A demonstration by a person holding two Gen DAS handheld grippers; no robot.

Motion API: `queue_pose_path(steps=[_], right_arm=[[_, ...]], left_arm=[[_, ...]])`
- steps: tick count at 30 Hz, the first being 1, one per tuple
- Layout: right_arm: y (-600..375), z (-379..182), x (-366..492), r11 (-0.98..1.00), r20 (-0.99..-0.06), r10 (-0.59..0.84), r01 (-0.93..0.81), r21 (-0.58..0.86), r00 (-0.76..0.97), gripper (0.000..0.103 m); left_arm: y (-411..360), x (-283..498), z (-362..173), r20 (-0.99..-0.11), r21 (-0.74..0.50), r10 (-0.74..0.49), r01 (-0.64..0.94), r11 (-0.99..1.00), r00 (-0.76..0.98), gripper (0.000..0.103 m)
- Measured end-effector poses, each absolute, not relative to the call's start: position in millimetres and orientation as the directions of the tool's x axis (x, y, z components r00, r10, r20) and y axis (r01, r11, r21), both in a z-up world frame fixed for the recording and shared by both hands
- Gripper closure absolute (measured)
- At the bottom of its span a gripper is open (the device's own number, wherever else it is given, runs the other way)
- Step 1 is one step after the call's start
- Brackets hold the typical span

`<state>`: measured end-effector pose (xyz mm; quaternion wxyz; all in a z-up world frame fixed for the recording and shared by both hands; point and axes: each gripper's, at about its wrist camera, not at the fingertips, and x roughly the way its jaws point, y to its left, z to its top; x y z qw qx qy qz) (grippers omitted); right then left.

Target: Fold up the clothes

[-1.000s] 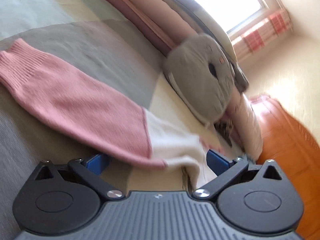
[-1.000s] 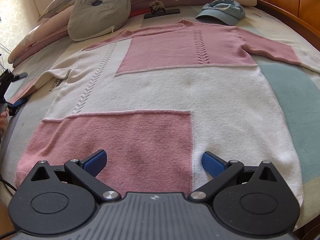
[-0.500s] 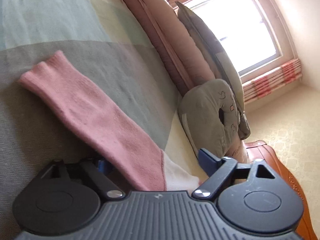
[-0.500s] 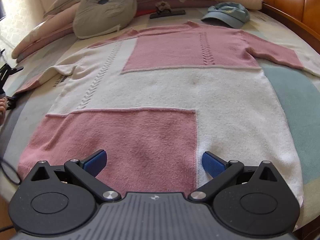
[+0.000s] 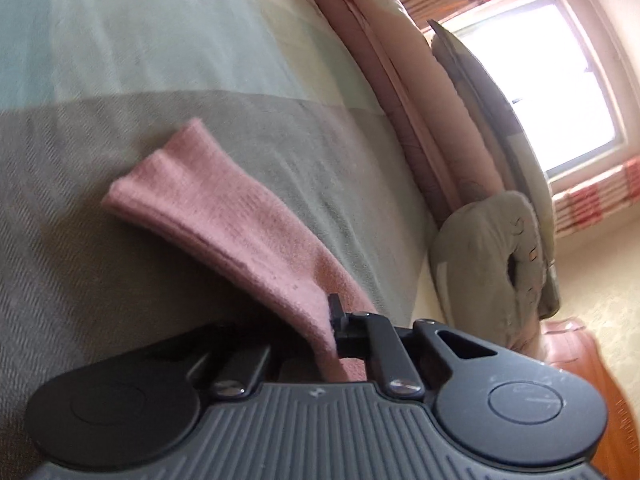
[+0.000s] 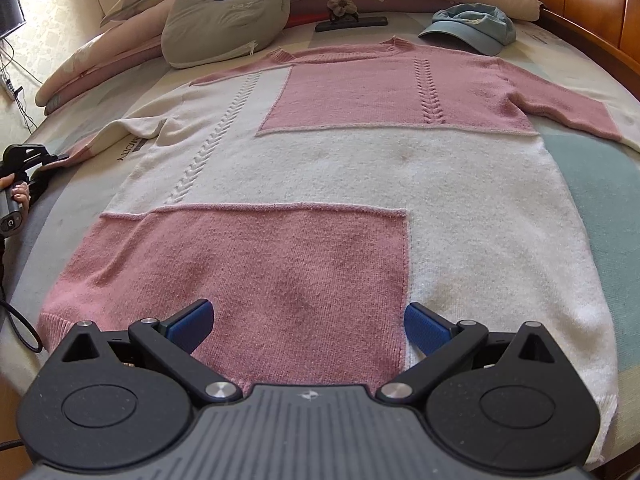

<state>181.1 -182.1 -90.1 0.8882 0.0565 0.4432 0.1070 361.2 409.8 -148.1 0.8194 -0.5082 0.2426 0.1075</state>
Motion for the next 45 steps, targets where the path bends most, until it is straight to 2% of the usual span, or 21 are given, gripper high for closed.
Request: queue_pose_path(steps=[7, 13, 16, 24, 28, 32, 34, 37, 41, 43, 45], right_arm=[[-179, -89, 180, 0.972, -0.773, 0.236, -0.154, 0.179, 0.589, 0.000], [-175, -86, 183, 0.969, -0.765, 0.245, -0.166, 0.181, 0.595, 0.000], [-173, -86, 185, 0.970, -0.766, 0.243, -0.171, 0.175, 0.596, 0.000], [-172, -88, 189, 0.970, -0.770, 0.240, -0.168, 0.174, 0.590, 0.000], [-172, -88, 190, 0.970, -0.770, 0.242, -0.171, 0.173, 0.591, 0.000], [-171, -88, 192, 0.968, -0.767, 0.248, -0.173, 0.179, 0.592, 0.000], [-169, -86, 192, 0.967, -0.763, 0.254, -0.181, 0.181, 0.595, 0.000], [-164, -81, 194, 0.965, -0.759, 0.258, -0.196, 0.173, 0.598, 0.000], [-159, -73, 203, 0.965, -0.758, 0.257, -0.207, 0.164, 0.599, 0.000], [-156, -71, 208, 0.967, -0.762, 0.247, -0.205, 0.152, 0.598, 0.000], [-154, -70, 213, 0.970, -0.768, 0.231, -0.204, 0.134, 0.597, 0.000]], left_arm=[[409, 385, -108, -0.488, -0.687, -0.017, -0.372, 0.624, 0.873, 0.098], [411, 393, -71, -0.393, -0.643, -0.003, -0.272, 0.716, 0.920, 0.099], [406, 399, -59, -0.354, -0.584, 0.009, -0.228, 0.779, 0.935, 0.098], [431, 400, -100, -0.525, -0.564, 0.056, -0.397, 0.724, 0.849, 0.093], [449, 387, -92, -0.530, -0.539, 0.147, -0.465, 0.702, 0.835, 0.088], [457, 382, -69, -0.590, -0.364, 0.320, -0.598, 0.714, 0.741, 0.085], [452, 382, -58, -0.600, -0.261, 0.376, -0.617, 0.742, 0.706, 0.072], [422, 384, -48, -0.594, -0.184, 0.319, -0.510, 0.840, 0.739, 0.058], [356, 403, -47, -0.616, -0.256, 0.060, -0.271, 0.928, 0.786, 0.047], [316, 412, -51, -0.622, -0.304, -0.067, -0.163, 0.939, 0.780, 0.035], [275, 419, -58, -0.626, -0.337, -0.170, -0.067, 0.939, 0.761, 0.034]])
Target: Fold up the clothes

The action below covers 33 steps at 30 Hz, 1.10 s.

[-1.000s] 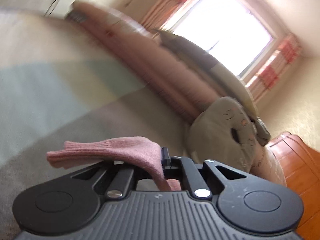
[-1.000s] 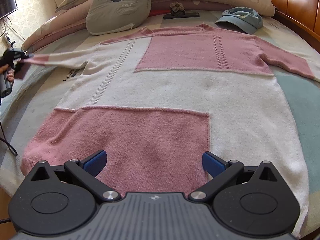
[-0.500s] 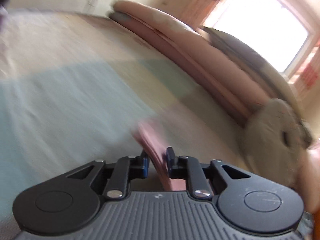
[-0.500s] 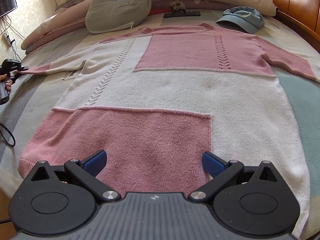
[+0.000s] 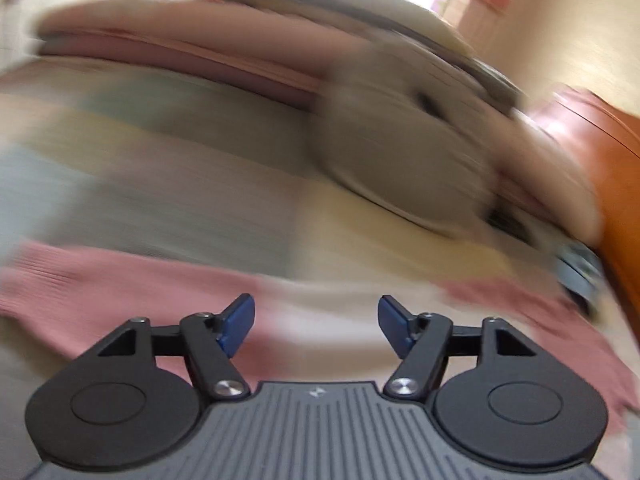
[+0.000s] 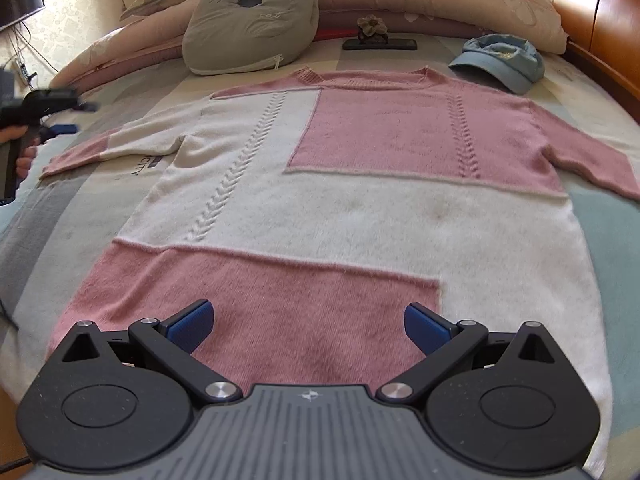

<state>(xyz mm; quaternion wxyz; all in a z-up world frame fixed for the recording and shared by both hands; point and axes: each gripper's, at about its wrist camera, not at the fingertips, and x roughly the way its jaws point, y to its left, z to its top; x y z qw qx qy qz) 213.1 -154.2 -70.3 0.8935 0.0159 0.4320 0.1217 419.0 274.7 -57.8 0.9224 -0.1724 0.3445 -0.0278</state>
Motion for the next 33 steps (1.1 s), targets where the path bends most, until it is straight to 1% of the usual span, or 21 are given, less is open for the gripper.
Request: queue_pose_path(steps=[1, 4, 7, 11, 16, 19, 21, 25, 27, 29, 31, 32, 33], right_arm=[[-153, -72, 216, 0.970, -0.774, 0.226, -0.206, 0.126, 0.591, 0.000], [-154, -79, 223, 0.973, -0.786, 0.213, -0.199, 0.117, 0.580, 0.000], [-158, -88, 224, 0.973, -0.797, 0.220, -0.184, 0.138, 0.563, 0.000], [-166, -94, 220, 0.975, -0.796, 0.209, -0.179, 0.128, 0.569, 0.000], [-175, -95, 219, 0.970, -0.777, 0.238, -0.184, 0.159, 0.583, 0.000], [-172, -96, 219, 0.971, -0.774, 0.231, -0.194, 0.141, 0.590, 0.000], [-170, -97, 218, 0.971, -0.773, 0.223, -0.204, 0.124, 0.594, 0.000], [-170, -97, 217, 0.971, -0.773, 0.222, -0.208, 0.119, 0.595, 0.000], [-172, -96, 217, 0.970, -0.774, 0.229, -0.200, 0.135, 0.590, 0.000], [-175, -94, 218, 0.970, -0.774, 0.237, -0.187, 0.155, 0.587, 0.000], [-176, -94, 217, 0.970, -0.774, 0.240, -0.178, 0.167, 0.586, 0.000], [-176, -94, 216, 0.970, -0.774, 0.239, -0.179, 0.163, 0.586, 0.000], [-175, -94, 216, 0.970, -0.776, 0.236, -0.183, 0.157, 0.586, 0.000]], left_arm=[[255, 423, -61, -0.626, -0.349, -0.214, -0.023, 0.937, 0.750, 0.033], [217, 438, -76, -0.637, -0.369, -0.283, 0.038, 0.928, 0.717, 0.032], [216, 452, -96, -0.664, -0.418, -0.298, -0.010, 0.909, 0.686, 0.032], [255, 444, -100, -0.645, -0.447, -0.256, -0.084, 0.890, 0.720, 0.032], [309, 422, -95, -0.698, -0.286, 0.020, -0.305, 0.908, 0.716, 0.030], [314, 415, -90, -0.719, -0.229, 0.086, -0.353, 0.907, 0.689, 0.032], [299, 415, -82, -0.710, -0.208, 0.082, -0.320, 0.924, 0.699, 0.032], [246, 428, -67, -0.669, -0.163, 0.019, -0.171, 0.972, 0.743, 0.025], [218, 441, -67, -0.679, -0.132, 0.005, -0.130, 0.983, 0.734, 0.024], [194, 456, -74, -0.696, -0.070, 0.045, -0.130, 0.989, 0.717, 0.024], [184, 473, -89, -0.729, 0.021, 0.135, -0.174, 0.984, 0.671, 0.024], [185, 478, -95, -0.733, 0.022, 0.147, -0.193, 0.981, 0.665, 0.021], [186, 482, -102, -0.735, 0.023, 0.159, -0.211, 0.977, 0.659, 0.014]])
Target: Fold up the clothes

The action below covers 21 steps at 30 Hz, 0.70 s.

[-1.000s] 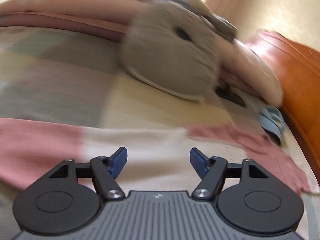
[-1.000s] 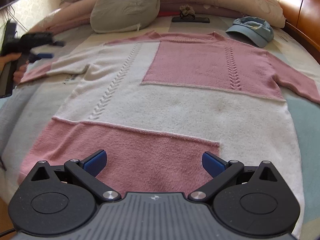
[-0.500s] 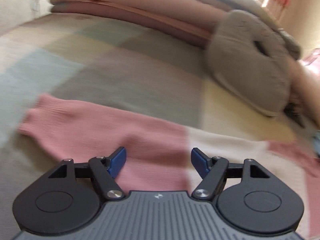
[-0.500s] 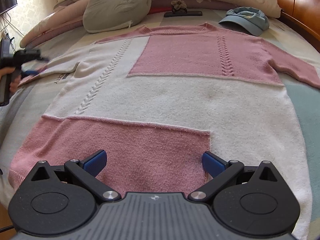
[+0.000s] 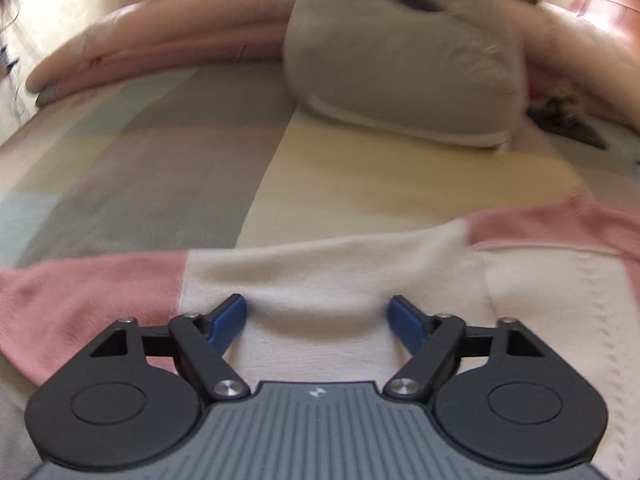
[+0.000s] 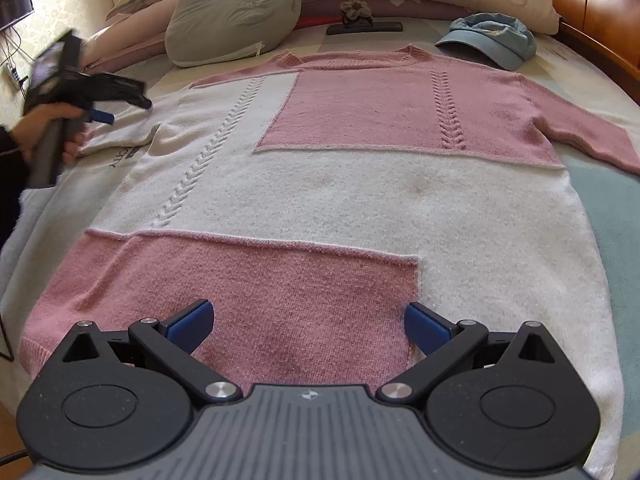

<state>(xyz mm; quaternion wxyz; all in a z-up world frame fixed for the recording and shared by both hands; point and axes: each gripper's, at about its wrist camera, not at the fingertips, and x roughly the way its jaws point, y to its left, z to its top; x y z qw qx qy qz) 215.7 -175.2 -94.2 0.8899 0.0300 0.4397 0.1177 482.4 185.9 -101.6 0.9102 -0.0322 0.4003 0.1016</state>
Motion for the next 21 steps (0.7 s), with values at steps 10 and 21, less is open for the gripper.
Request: queue_pose_path(steps=[10, 21], right_arm=[[-174, -96, 214, 0.972, -0.776, 0.224, -0.195, 0.132, 0.590, 0.000], [-171, -97, 210, 0.970, -0.779, 0.214, -0.220, 0.101, 0.590, 0.000]], left_arm=[[227, 509, -86, -0.766, -0.074, 0.160, -0.333, 0.940, 0.623, 0.013], [211, 422, -107, -0.684, -0.042, -0.008, -0.029, 0.999, 0.730, 0.013]])
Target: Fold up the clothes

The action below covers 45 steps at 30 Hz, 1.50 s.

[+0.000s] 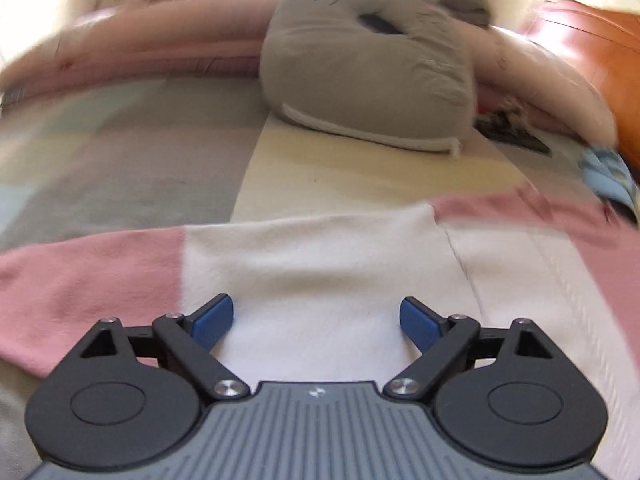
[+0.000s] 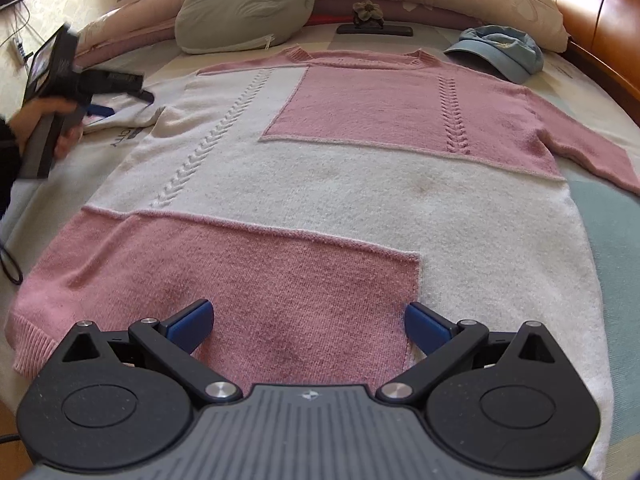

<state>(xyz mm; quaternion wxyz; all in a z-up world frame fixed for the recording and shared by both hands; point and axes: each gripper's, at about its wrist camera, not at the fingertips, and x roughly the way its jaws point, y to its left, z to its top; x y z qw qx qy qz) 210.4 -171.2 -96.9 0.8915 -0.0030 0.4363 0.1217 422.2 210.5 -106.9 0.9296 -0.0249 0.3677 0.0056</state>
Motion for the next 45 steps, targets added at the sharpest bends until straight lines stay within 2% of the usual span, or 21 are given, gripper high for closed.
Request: queue_pose_path(steps=[3, 7, 13, 15, 20, 23, 26, 29, 33, 36, 38, 40, 42, 45], right_arm=[[-175, -98, 210, 0.970, -0.771, 0.227, -0.213, 0.121, 0.595, 0.000], [-166, -100, 210, 0.972, -0.777, 0.194, -0.225, 0.069, 0.599, 0.000], [-165, -99, 211, 0.975, -0.783, 0.182, -0.215, 0.064, 0.594, 0.000], [-168, -98, 212, 0.976, -0.784, 0.189, -0.204, 0.081, 0.591, 0.000], [-164, -100, 211, 0.976, -0.786, 0.174, -0.213, 0.055, 0.593, 0.000], [-162, -102, 209, 0.975, -0.782, 0.167, -0.218, 0.041, 0.601, 0.000], [-161, -103, 208, 0.975, -0.776, 0.161, -0.218, 0.031, 0.610, 0.000], [-160, -103, 208, 0.976, -0.776, 0.155, -0.215, 0.026, 0.612, 0.000], [-159, -102, 210, 0.978, -0.780, 0.150, -0.208, 0.026, 0.607, 0.000], [-159, -102, 209, 0.978, -0.778, 0.151, -0.207, 0.027, 0.610, 0.000], [-160, -103, 208, 0.977, -0.775, 0.154, -0.210, 0.028, 0.613, 0.000], [-161, -103, 207, 0.976, -0.773, 0.158, -0.215, 0.029, 0.614, 0.000], [-161, -104, 206, 0.975, -0.771, 0.161, -0.218, 0.030, 0.616, 0.000], [-162, -104, 204, 0.975, -0.767, 0.162, -0.222, 0.026, 0.621, 0.000]], left_arm=[[211, 404, -108, -0.681, 0.042, 0.010, 0.025, 0.999, 0.732, 0.012], [208, 410, -88, -0.701, 0.046, 0.030, 0.004, 0.999, 0.713, 0.013], [191, 434, -78, -0.638, -0.277, -0.260, 0.099, 0.956, 0.725, 0.012], [181, 442, -84, -0.643, -0.294, -0.286, 0.116, 0.949, 0.710, 0.012], [183, 438, -103, -0.687, -0.142, -0.165, 0.093, 0.986, 0.707, 0.013], [182, 430, -106, -0.703, 0.105, 0.037, 0.052, 0.993, 0.710, 0.009], [190, 423, -93, -0.702, 0.008, 0.006, 0.000, 1.000, 0.712, 0.012], [180, 412, -78, -0.650, -0.079, -0.125, 0.097, 0.992, 0.750, 0.011], [139, 399, -75, -0.653, 0.019, -0.237, 0.329, 0.944, 0.719, 0.010], [122, 399, -91, -0.680, 0.163, -0.143, 0.339, 0.927, 0.719, 0.010], [121, 402, -101, -0.687, 0.220, -0.085, 0.318, 0.922, 0.722, 0.005], [139, 406, -102, -0.689, 0.127, -0.115, 0.275, 0.953, 0.715, 0.004], [146, 412, -99, -0.698, 0.083, -0.111, 0.234, 0.969, 0.707, 0.004], [144, 405, -88, -0.697, 0.085, -0.108, 0.232, 0.969, 0.709, 0.006]])
